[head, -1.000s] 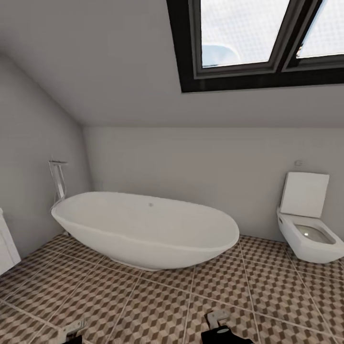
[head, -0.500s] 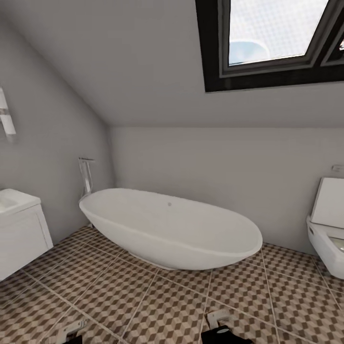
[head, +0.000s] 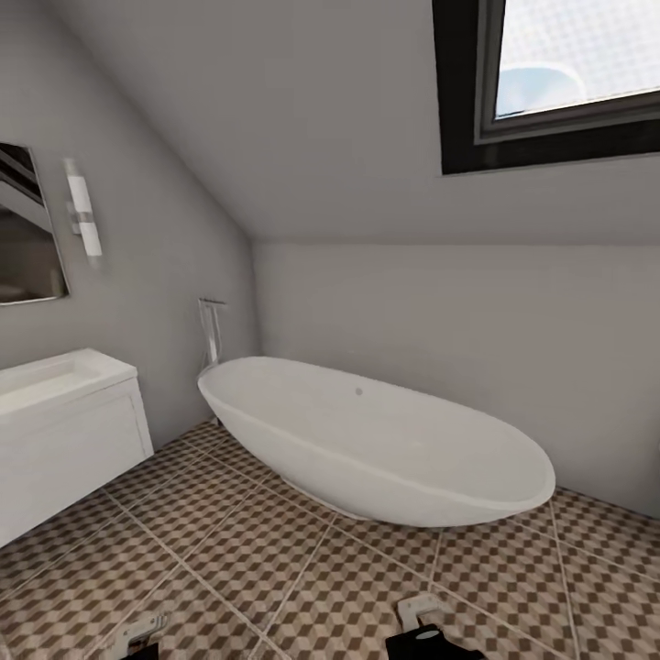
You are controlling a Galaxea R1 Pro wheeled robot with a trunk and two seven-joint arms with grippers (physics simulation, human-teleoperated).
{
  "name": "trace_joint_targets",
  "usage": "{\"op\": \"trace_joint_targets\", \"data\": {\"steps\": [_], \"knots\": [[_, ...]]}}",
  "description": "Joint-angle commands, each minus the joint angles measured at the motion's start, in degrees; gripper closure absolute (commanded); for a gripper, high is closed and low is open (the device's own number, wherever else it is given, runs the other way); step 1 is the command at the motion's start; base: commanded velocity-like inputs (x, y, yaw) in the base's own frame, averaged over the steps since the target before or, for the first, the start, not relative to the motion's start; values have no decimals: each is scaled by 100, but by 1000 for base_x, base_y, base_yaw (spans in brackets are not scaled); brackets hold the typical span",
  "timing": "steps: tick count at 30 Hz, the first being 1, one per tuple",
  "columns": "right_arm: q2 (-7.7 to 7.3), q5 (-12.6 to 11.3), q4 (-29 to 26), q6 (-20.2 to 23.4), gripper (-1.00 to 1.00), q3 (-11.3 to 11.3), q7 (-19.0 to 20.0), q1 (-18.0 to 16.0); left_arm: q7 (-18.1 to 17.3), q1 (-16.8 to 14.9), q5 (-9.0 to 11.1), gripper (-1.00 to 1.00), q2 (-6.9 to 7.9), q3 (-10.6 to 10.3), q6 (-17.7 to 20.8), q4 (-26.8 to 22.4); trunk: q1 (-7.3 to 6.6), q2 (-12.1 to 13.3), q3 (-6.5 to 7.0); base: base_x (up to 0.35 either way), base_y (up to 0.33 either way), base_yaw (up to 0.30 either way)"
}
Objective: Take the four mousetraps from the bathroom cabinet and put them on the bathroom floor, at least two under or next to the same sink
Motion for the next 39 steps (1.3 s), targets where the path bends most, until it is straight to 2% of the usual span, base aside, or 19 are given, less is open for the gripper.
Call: {"op": "trace_joint_targets", "data": {"steps": [1, 18, 23, 28, 39], "knots": [[1, 50, 10, 11, 100, -46, -20, -8, -4, -4, 41, 100, -1, -49, -17, 5, 0, -4, -7, 0, 0, 282], [-11, 52, 10, -7, 100, -46, -19, -8, 5, -4, 32, 100, -45, -42, -26, -3, 0, -4, -7, 0, 0, 271], [-21, 52, 10, -31, 100, -46, -19, -8, 5, -4, 22, 100, -67, -35, -22, -5, 0, -4, -7, 0, 0, 71], [-31, 52, 10, -51, 100, -46, -22, -8, 0, -4, 10, 100, -152, -37, -10, -13, 0, -4, -7, 31, -15, 13], [-49, 60, 7, -63, 100, -46, -35, -8, -3, -4, -1, 100, -242, -33, 24, -29, 0, -4, -7, 217, -155, 1]]}}
